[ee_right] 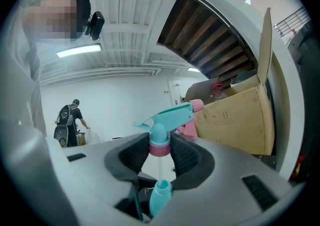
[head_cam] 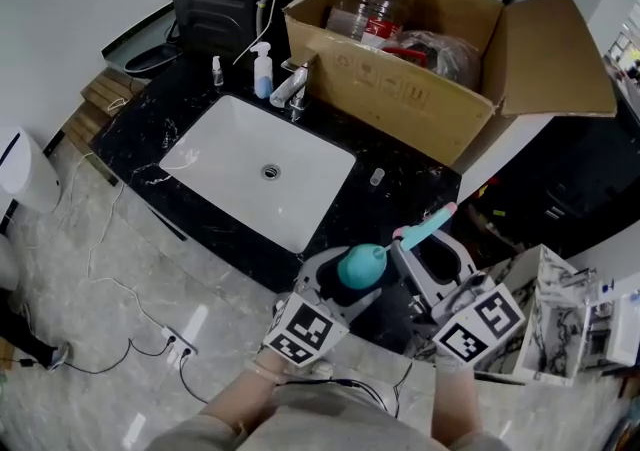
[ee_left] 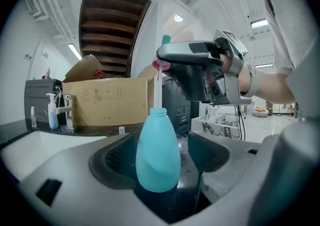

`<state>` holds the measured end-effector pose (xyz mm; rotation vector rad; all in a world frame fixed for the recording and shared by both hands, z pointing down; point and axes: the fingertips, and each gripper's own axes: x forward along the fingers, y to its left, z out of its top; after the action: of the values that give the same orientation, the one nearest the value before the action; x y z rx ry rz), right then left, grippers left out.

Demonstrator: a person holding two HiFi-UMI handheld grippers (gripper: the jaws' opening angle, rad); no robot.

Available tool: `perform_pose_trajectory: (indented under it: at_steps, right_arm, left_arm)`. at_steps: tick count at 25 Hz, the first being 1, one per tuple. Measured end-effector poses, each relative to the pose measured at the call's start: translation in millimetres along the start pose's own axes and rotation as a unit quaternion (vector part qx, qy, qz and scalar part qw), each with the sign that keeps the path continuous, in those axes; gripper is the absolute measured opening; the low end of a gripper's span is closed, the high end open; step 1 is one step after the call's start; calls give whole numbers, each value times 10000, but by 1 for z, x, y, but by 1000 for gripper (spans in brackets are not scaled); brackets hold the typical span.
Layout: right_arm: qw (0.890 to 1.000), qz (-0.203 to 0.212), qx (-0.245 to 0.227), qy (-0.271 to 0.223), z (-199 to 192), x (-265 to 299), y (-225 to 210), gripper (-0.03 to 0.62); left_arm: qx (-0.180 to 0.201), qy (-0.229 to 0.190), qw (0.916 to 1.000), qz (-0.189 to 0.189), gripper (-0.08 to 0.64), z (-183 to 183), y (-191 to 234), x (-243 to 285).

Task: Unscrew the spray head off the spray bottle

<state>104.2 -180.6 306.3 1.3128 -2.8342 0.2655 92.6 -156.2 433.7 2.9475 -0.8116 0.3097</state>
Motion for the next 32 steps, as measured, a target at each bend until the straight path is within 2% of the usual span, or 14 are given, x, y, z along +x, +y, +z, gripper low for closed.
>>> perform_pose_trajectory:
  at_steps: [12,16,20,27,32]
  right_arm:
    - [9993,108,-281,-234,36,-15,5,135]
    - [9986,140,-383,-331,46,-21,7,137]
    - [9980,175,-461,-402,55,-28,10,135]
    - [9970,155,-645,-406,62,-42,12,135]
    - [9971,40,-709,-282,54,-55,9,135]
  left_arm:
    - [112,-213,9990,376,319,20,5,-30]
    - [211,-278,9977,576,226,26,6,-40]
    - [244,-358,9955,844,93,30,9,-51]
    - [212,-344,9911,1268,39,33,19,-65]
    - [16,-536,9858,1594,8,40,32,-80]
